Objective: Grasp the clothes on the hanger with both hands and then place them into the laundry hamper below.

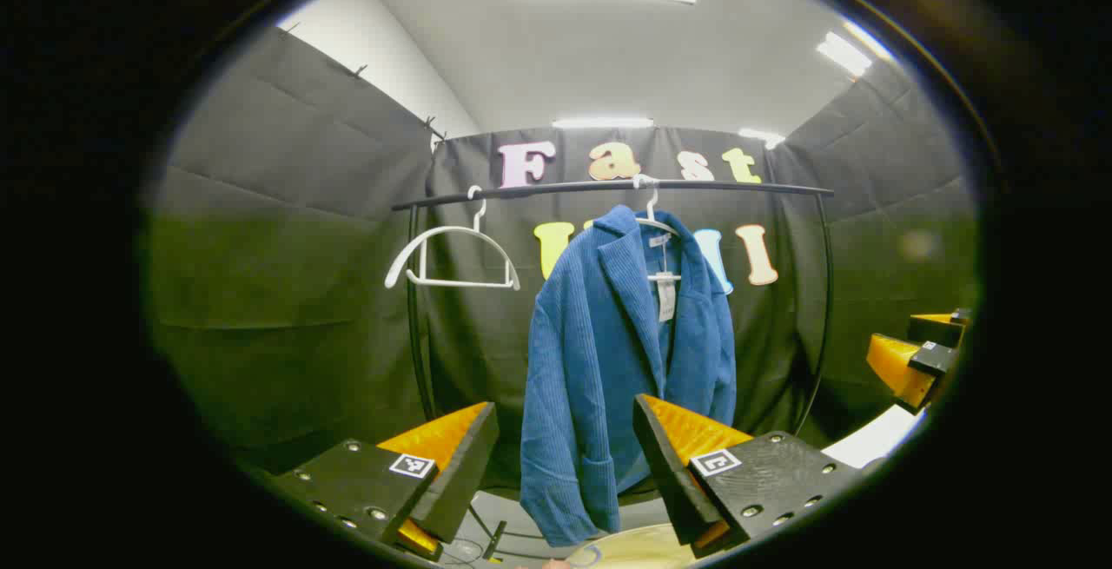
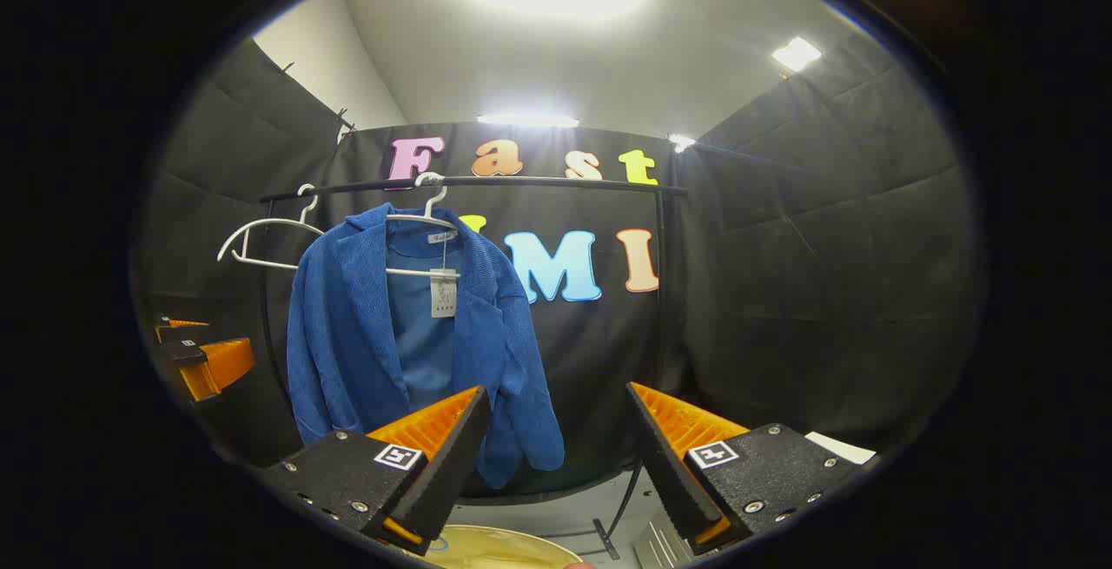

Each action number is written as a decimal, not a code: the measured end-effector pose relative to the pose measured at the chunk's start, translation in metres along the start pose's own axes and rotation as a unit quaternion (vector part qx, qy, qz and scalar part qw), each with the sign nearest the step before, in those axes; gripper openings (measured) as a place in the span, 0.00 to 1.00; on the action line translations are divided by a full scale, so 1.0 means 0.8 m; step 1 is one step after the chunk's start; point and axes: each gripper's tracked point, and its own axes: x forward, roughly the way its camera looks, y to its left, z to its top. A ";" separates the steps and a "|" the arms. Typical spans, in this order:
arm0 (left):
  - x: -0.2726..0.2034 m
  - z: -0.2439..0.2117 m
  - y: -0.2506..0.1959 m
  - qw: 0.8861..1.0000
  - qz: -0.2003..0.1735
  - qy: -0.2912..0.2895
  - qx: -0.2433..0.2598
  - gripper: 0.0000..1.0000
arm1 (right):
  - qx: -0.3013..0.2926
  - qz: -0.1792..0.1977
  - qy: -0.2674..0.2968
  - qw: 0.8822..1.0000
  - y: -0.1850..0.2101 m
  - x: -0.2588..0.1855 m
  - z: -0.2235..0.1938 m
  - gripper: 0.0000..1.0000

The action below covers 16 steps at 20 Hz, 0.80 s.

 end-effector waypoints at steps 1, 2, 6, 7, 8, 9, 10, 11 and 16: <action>0.000 0.000 0.000 1.000 0.000 -0.001 0.001 0.96 | 0.003 0.002 0.000 1.000 0.001 -0.001 0.000 0.95; -0.001 0.001 0.000 1.000 0.000 -0.001 0.002 0.90 | 0.005 0.004 0.001 1.000 0.002 -0.001 -0.001 0.95; -0.004 0.005 -0.004 1.000 0.001 -0.007 0.002 0.90 | 0.003 0.004 -0.001 1.000 -0.001 -0.003 -0.001 0.95; -0.007 0.004 -0.005 1.000 0.000 -0.008 0.003 0.90 | 0.002 0.004 -0.001 1.000 -0.002 -0.004 -0.001 0.96; -0.008 0.005 -0.005 1.000 0.001 -0.009 0.003 0.93 | 0.002 0.003 -0.001 1.000 -0.003 -0.005 -0.002 0.96; -0.010 0.004 -0.006 1.000 0.001 -0.009 0.004 0.96 | 0.003 0.002 0.001 1.000 -0.004 -0.006 -0.003 0.96; -0.011 0.003 -0.007 1.000 0.000 -0.008 0.004 0.96 | 0.004 0.001 0.002 1.000 -0.005 -0.008 -0.005 0.95; -0.012 0.002 -0.007 1.000 -0.001 -0.007 0.004 0.96 | 0.006 0.000 0.004 1.000 -0.005 -0.009 -0.005 0.95; -0.017 0.003 -0.008 1.000 -0.005 -0.008 0.004 0.96 | 0.008 -0.006 0.005 1.000 -0.004 -0.014 -0.006 0.95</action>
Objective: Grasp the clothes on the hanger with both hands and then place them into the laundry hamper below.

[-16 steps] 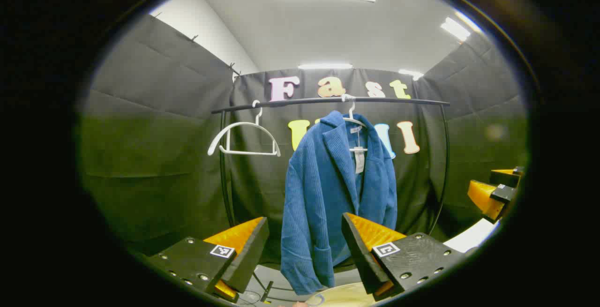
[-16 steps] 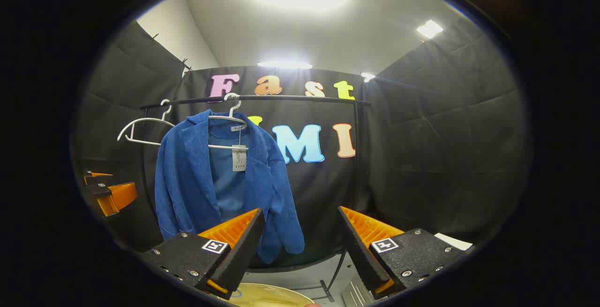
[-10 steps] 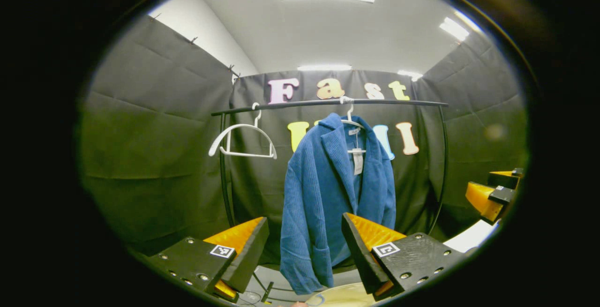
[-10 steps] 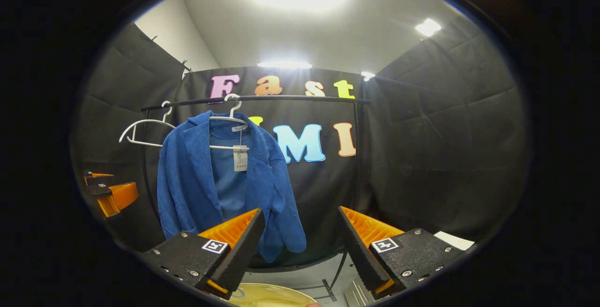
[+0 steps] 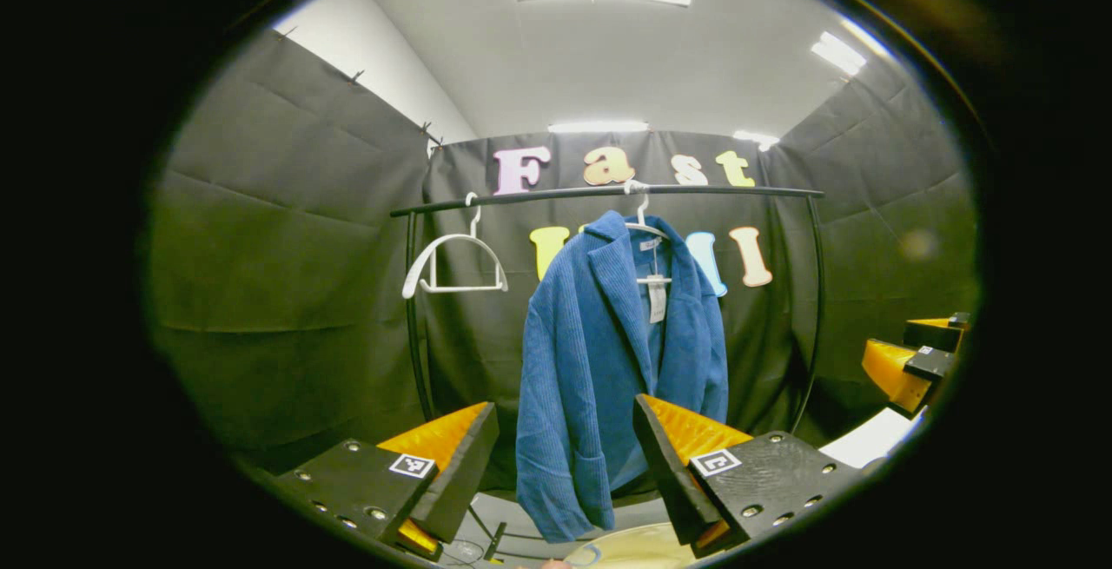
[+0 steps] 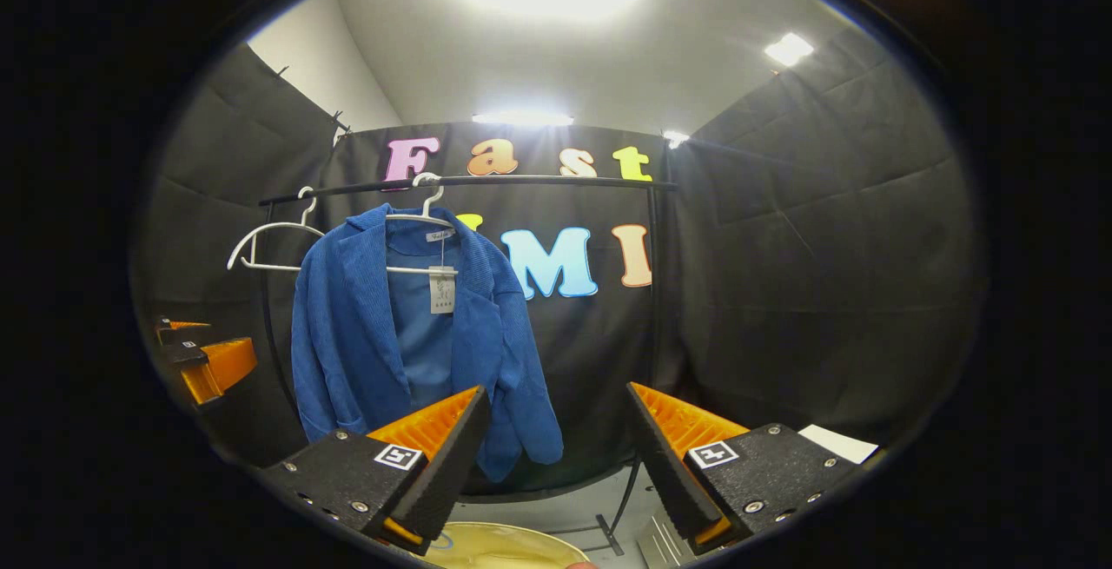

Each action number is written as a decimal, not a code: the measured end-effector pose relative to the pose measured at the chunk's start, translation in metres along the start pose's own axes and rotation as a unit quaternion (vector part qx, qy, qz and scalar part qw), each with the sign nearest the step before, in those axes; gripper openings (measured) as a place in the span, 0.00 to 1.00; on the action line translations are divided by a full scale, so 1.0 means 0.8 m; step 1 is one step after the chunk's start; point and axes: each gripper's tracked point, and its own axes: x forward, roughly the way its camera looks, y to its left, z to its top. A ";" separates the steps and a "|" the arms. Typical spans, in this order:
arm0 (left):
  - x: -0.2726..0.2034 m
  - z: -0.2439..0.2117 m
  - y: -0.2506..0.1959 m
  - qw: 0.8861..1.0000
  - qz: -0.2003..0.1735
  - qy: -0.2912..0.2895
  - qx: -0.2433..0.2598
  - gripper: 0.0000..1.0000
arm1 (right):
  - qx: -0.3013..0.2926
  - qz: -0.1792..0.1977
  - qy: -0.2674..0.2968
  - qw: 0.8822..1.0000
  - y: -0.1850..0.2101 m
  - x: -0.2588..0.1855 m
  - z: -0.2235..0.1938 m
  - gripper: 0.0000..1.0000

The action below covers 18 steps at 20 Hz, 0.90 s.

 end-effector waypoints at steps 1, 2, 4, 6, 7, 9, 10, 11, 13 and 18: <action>0.001 -0.002 0.000 1.000 -0.001 0.001 0.000 0.96 | 0.001 0.000 0.001 1.000 0.001 0.000 0.000 0.95; 0.001 -0.001 0.000 1.000 -0.001 0.001 0.001 0.96 | 0.001 0.001 0.002 1.000 0.004 -0.001 0.000 0.95; 0.002 0.001 0.003 1.000 -0.001 0.000 0.001 0.96 | 0.001 0.005 0.001 1.000 0.009 0.000 0.002 0.95; 0.004 0.005 0.005 1.000 0.002 -0.002 0.000 0.96 | -0.001 0.009 -0.002 1.000 0.012 0.005 0.007 0.95; 0.006 0.007 0.003 1.000 0.004 -0.003 -0.001 0.96 | 0.000 0.012 -0.005 1.000 0.014 0.010 0.012 0.95; 0.012 0.013 -0.002 1.000 0.007 -0.005 0.001 0.96 | 0.004 0.017 -0.013 1.000 0.015 0.020 0.023 0.95; 0.014 0.017 -0.005 1.000 0.010 -0.002 0.002 0.90 | 0.008 0.020 -0.017 1.000 0.014 0.025 0.030 0.95; 0.019 0.022 -0.011 1.000 0.010 -0.003 0.002 0.90 | 0.012 0.025 -0.021 0.999 0.014 0.032 0.036 0.95; 0.031 0.041 -0.021 1.000 0.012 -0.013 0.003 0.90 | 0.016 0.032 -0.032 0.999 0.013 0.049 0.050 0.95; 0.056 0.070 -0.035 0.999 0.029 -0.027 -0.011 0.96 | 0.020 0.064 -0.044 0.997 0.017 0.094 0.079 0.95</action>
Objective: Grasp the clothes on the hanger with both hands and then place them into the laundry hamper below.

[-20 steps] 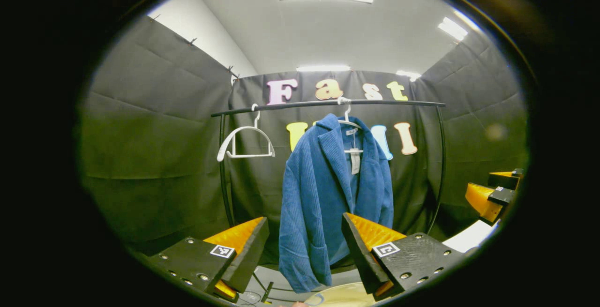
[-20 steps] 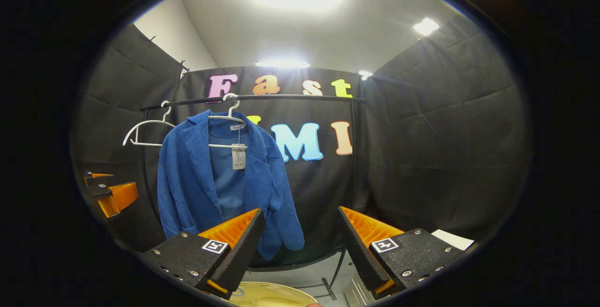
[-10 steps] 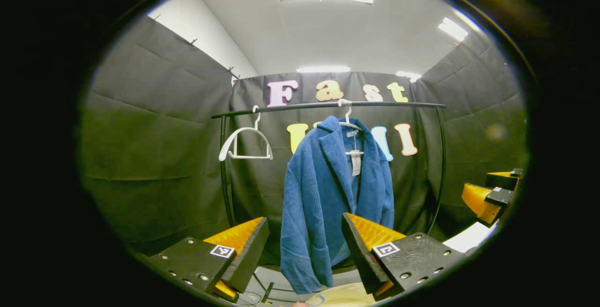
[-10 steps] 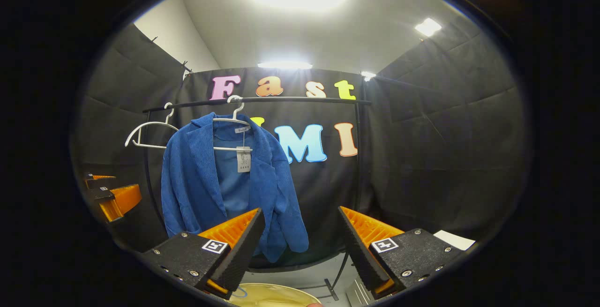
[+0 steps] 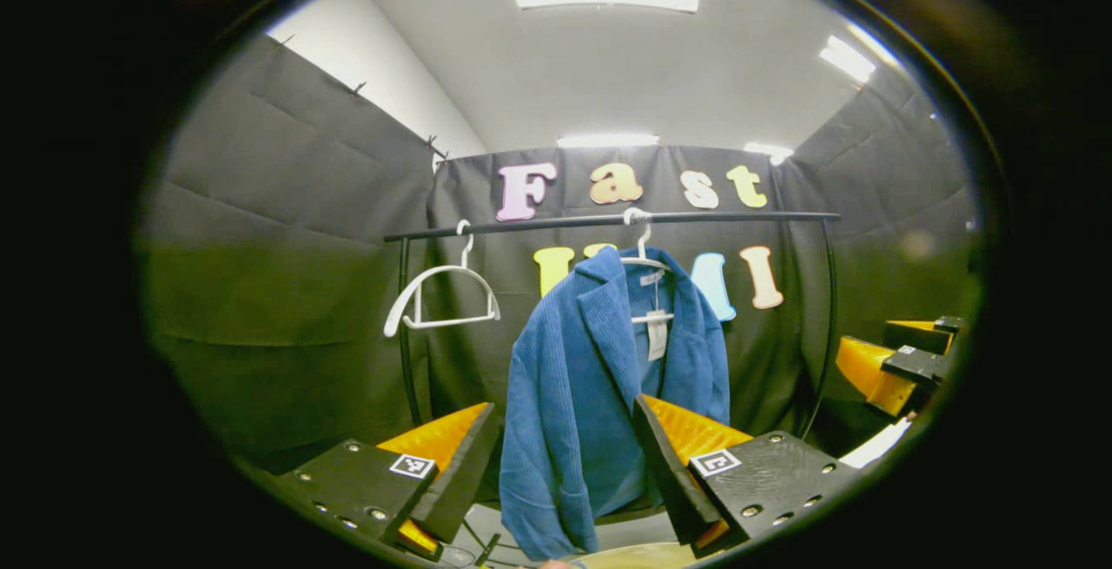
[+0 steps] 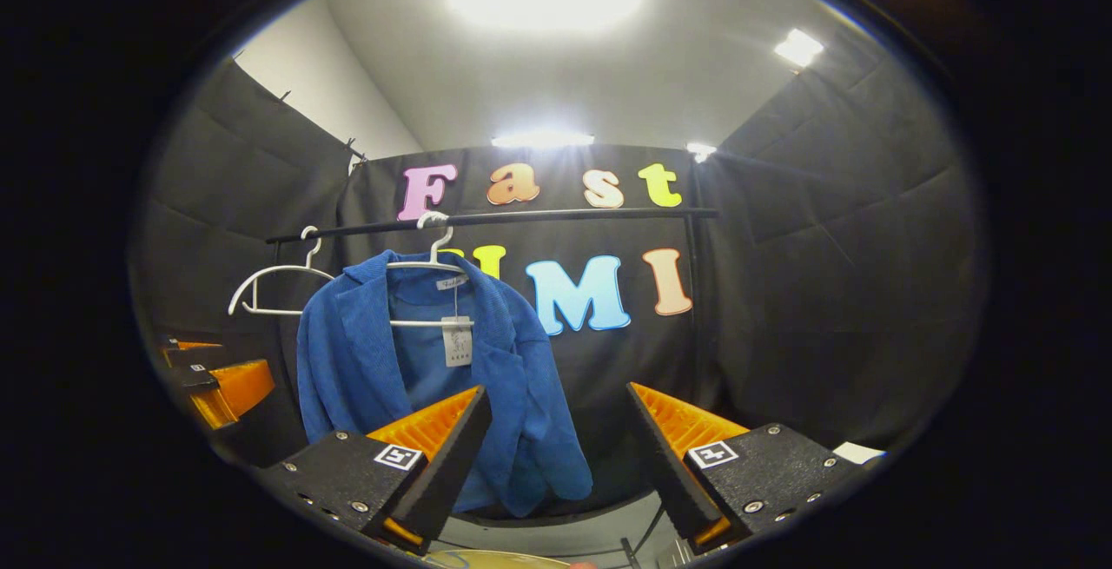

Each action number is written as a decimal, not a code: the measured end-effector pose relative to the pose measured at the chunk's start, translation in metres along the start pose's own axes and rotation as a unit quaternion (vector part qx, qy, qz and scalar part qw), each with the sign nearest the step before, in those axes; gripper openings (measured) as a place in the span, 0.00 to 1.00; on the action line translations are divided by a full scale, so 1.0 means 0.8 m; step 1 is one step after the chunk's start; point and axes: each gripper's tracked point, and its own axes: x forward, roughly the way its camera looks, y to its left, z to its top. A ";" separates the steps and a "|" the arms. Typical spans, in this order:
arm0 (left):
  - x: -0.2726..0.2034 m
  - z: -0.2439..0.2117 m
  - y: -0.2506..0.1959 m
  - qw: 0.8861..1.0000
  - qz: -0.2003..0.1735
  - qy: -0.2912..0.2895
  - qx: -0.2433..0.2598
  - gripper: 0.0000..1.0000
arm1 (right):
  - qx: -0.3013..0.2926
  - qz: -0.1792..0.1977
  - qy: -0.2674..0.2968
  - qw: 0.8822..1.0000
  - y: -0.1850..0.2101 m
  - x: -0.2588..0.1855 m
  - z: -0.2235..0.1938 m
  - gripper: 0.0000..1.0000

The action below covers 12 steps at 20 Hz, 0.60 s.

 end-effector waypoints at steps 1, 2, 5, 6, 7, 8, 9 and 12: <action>0.008 0.003 -0.004 1.000 0.003 -0.001 -0.001 0.96 | 0.001 0.007 -0.003 1.000 0.001 0.010 0.005 0.95; 0.016 0.006 -0.007 1.000 0.008 -0.002 0.001 0.96 | 0.001 0.014 -0.005 1.000 0.002 0.020 0.008 0.95; 0.034 0.016 -0.016 1.000 0.019 -0.007 0.011 0.96 | 0.003 0.036 -0.008 0.999 0.006 0.051 0.018 0.95; 0.042 0.019 -0.020 1.000 0.022 -0.011 0.013 0.96 | 0.003 0.043 -0.010 0.999 0.009 0.062 0.021 0.95; 0.049 0.022 -0.028 1.000 0.024 -0.014 0.013 0.96 | 0.004 0.050 -0.014 0.999 0.010 0.073 0.024 0.95; 0.054 0.024 -0.034 0.999 0.025 -0.014 0.013 0.96 | 0.004 0.055 -0.016 0.998 0.011 0.083 0.027 0.95; 0.061 0.024 -0.038 0.999 0.026 -0.015 0.013 0.96 | 0.005 0.060 -0.018 0.998 0.013 0.095 0.029 0.95; 0.085 0.028 -0.056 0.999 0.030 -0.015 0.012 0.96 | 0.016 0.085 -0.011 0.996 0.023 0.128 0.023 0.95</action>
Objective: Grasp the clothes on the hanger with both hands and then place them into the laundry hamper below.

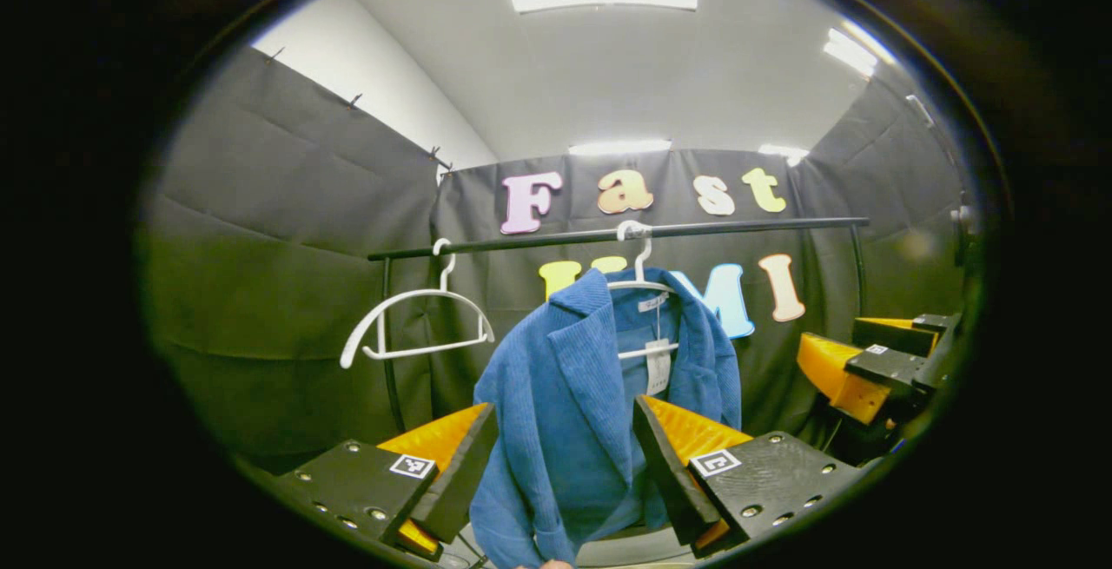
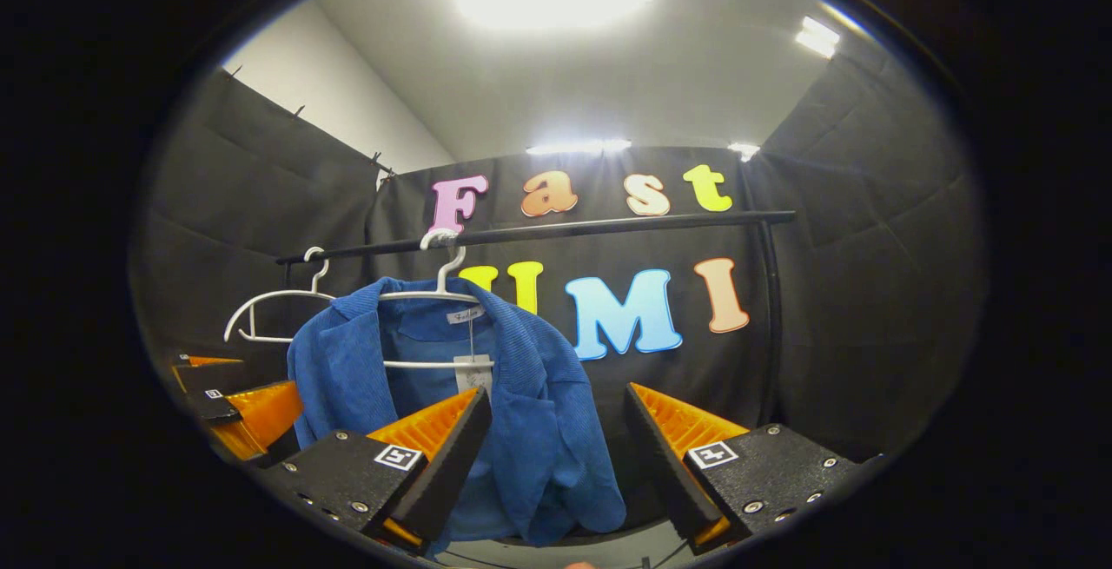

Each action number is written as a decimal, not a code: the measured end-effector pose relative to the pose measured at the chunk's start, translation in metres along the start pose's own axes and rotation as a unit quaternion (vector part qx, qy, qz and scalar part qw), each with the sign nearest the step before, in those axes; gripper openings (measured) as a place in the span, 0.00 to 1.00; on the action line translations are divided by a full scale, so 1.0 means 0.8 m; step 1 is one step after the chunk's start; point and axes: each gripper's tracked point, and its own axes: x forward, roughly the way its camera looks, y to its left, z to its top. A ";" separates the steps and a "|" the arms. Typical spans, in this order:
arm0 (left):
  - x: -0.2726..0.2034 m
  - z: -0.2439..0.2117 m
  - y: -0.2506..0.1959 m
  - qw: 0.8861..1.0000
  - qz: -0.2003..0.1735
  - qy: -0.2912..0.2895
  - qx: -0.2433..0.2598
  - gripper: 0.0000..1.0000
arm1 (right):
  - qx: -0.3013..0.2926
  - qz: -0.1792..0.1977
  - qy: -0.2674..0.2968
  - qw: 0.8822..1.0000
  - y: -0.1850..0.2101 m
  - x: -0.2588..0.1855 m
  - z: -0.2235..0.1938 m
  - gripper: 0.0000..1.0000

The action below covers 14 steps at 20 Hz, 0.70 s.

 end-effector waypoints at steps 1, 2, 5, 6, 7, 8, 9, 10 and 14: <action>0.008 0.000 -0.006 1.000 0.001 -0.001 0.000 0.96 | 0.006 0.008 0.006 1.000 0.002 0.011 -0.005 0.95; 0.016 0.000 -0.012 1.000 0.001 -0.002 0.001 0.96 | 0.012 0.015 0.013 1.000 0.001 0.021 -0.012 0.95; 0.037 -0.012 -0.029 1.000 0.002 0.008 0.006 0.84 | 0.020 0.027 0.033 0.999 -0.003 0.045 -0.031 0.95; 0.043 -0.017 -0.033 1.000 0.002 0.013 0.007 0.96 | 0.021 0.032 0.039 0.998 -0.003 0.053 -0.039 0.95; 0.051 -0.021 -0.035 1.000 0.005 0.015 0.007 0.96 | 0.020 0.037 0.044 0.998 -0.003 0.060 -0.044 0.95; 0.058 -0.025 -0.038 1.000 0.007 0.017 0.006 0.96 | 0.018 0.044 0.046 0.998 -0.001 0.067 -0.050 0.95; 0.065 -0.031 -0.041 1.000 0.008 0.021 0.004 0.96 | 0.014 0.052 0.047 0.997 0.000 0.074 -0.055 0.95; 0.072 -0.036 -0.041 1.000 0.012 0.025 0.002 0.96 | 0.011 0.059 0.047 0.997 0.001 0.080 -0.060 0.95; 0.095 -0.065 -0.035 0.998 0.037 0.049 0.004 0.96 | 0.017 0.088 0.058 0.994 0.008 0.104 -0.081 0.95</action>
